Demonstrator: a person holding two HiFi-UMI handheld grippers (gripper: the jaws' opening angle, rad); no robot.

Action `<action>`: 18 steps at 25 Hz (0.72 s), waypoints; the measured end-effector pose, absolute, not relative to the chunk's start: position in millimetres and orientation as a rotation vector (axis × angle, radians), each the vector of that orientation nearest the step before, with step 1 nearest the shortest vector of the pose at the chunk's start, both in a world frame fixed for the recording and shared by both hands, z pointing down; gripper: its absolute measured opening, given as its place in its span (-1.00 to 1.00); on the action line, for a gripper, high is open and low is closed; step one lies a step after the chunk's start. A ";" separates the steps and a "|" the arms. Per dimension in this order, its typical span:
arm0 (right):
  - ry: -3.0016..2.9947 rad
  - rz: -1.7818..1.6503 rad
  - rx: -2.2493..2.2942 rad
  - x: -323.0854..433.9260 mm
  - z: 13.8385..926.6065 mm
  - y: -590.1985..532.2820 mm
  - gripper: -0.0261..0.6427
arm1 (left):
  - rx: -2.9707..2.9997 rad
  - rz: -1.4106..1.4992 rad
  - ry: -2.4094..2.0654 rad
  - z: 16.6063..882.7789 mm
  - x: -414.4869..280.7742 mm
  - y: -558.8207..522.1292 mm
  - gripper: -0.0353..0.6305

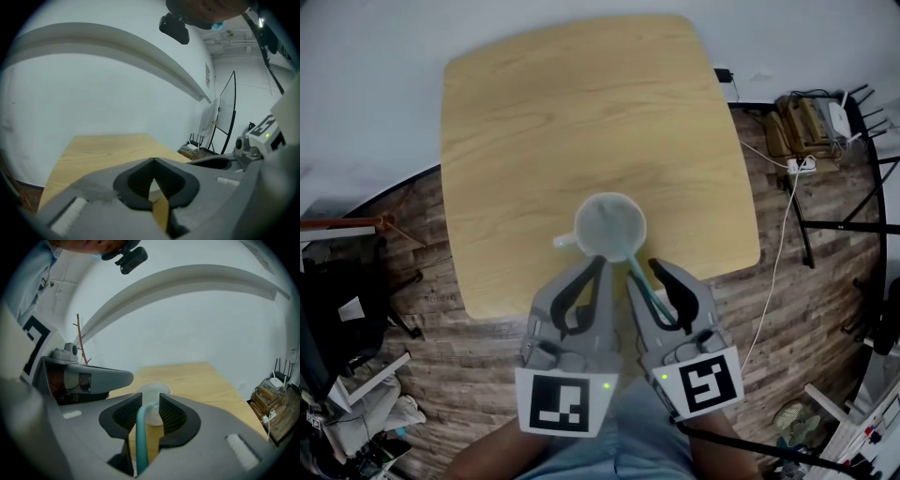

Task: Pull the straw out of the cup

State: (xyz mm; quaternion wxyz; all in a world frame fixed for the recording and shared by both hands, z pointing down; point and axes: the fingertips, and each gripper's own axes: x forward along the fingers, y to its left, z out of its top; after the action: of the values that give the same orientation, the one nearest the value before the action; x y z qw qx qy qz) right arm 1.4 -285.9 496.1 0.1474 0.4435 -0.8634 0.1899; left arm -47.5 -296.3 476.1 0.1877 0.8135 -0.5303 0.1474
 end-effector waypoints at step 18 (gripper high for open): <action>-2.440 0.609 1.273 5.3 519.0 -284.9 -0.72 | 2.274 0.448 -1.445 492.9 -40.9 -295.2 -0.84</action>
State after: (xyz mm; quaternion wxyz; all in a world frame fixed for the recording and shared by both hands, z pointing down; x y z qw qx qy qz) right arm 5.3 -284.9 519.0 0.1609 0.4457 -0.8544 0.2132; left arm -40.9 -295.2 492.9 0.2038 0.8152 -0.5178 0.1606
